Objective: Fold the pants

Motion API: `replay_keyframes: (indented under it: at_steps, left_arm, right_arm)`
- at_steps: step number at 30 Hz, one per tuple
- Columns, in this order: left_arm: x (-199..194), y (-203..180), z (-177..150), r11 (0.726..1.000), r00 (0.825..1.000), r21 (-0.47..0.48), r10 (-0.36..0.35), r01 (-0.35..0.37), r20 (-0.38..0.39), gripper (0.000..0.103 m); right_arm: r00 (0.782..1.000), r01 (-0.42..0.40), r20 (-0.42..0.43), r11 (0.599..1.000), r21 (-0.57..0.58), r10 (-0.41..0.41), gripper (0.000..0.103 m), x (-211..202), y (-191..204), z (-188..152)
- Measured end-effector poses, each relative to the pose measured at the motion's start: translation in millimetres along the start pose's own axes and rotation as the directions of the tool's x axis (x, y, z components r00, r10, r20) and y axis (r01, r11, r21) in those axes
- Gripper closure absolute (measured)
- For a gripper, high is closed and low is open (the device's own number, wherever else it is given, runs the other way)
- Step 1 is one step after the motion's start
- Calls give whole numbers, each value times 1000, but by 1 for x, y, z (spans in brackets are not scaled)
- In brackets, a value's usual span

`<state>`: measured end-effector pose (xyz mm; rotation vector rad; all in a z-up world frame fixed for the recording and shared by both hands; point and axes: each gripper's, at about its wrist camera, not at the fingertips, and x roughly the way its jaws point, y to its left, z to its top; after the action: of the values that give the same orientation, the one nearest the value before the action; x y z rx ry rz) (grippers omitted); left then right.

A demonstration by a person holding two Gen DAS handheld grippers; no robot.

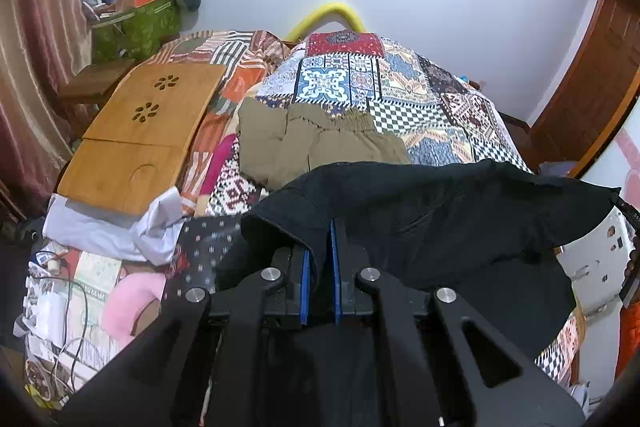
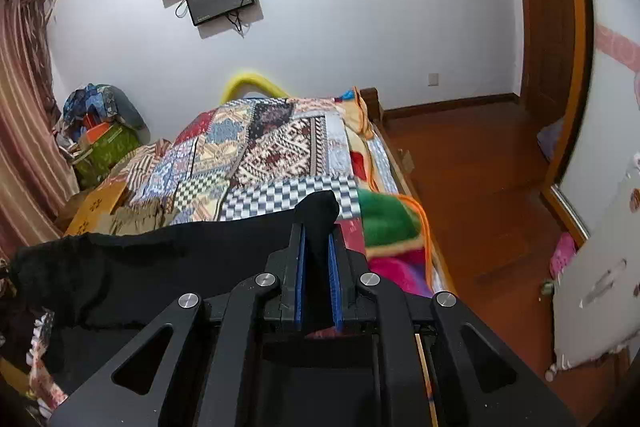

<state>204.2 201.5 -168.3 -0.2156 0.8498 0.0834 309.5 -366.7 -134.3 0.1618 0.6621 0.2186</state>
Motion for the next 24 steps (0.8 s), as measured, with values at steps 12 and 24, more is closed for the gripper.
replay_keyframes:
  at_steps: [12, 24]
  left_arm:
    - [-21, 12, -65, 999, 999, -31, 26, -27, -29, 95]
    - [3, 45, -144, 989, 990, -145, -2, -18, -138, 94]
  right_arm:
    - [998, 6, -59, 998, 69, -2, 94, -19, -19, -57]
    - [984, 49, -175, 983, 177, -17, 94, -8, -54, -129]
